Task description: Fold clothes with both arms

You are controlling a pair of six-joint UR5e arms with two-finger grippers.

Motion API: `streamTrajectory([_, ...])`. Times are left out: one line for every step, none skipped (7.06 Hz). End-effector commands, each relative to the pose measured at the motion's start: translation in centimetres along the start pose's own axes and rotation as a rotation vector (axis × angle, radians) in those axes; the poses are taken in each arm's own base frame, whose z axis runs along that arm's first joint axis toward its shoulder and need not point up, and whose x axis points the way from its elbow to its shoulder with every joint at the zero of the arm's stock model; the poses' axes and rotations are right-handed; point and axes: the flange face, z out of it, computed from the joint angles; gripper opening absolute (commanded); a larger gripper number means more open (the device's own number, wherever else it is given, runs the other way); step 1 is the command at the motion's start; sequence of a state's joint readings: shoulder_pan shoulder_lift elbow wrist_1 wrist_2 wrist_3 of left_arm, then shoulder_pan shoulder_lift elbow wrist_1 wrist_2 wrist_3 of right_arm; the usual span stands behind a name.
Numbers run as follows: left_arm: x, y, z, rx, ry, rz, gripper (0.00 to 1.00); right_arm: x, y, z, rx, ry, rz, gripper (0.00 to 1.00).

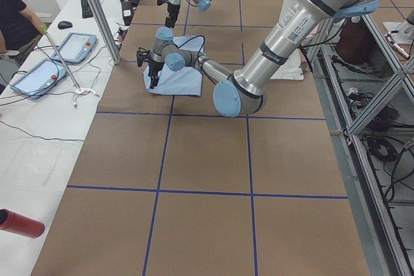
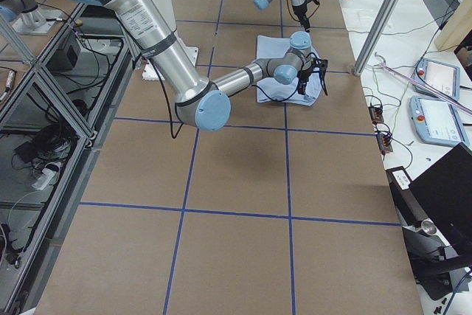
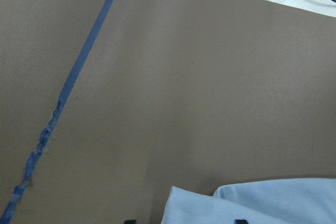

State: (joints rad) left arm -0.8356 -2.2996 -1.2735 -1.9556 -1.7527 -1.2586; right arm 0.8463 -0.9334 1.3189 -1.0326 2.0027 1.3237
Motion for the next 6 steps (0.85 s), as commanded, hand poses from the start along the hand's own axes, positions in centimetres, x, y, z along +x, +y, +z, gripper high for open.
streamTrajectory([-1.1,1.0,-3.9,0.003,0.020,0.020,1.00,4.0,8.2,-1.8,-0.057,-0.027,-0.046,1.00])
streamTrajectory([-0.9,1.1,-4.8,0.002,0.022,0.019,1.00,6.4,12.3,-1.9,-0.084,-0.016,-0.069,1.00])
streamTrajectory([-1.0,1.2,-4.6,0.001,0.019,0.019,1.00,6.8,14.6,-0.7,-0.093,0.001,-0.082,0.99])
streamTrajectory([-1.0,1.2,-4.6,0.003,0.019,0.019,1.00,6.9,16.0,0.5,-0.107,0.017,-0.093,0.97])
streamTrajectory([-0.9,1.2,-4.7,0.003,0.021,0.020,1.00,6.8,16.2,1.3,-0.113,0.026,-0.095,0.91])
streamTrajectory([-0.9,1.2,-4.8,0.004,0.022,0.020,1.00,6.9,16.2,1.7,-0.114,0.033,-0.094,0.76])
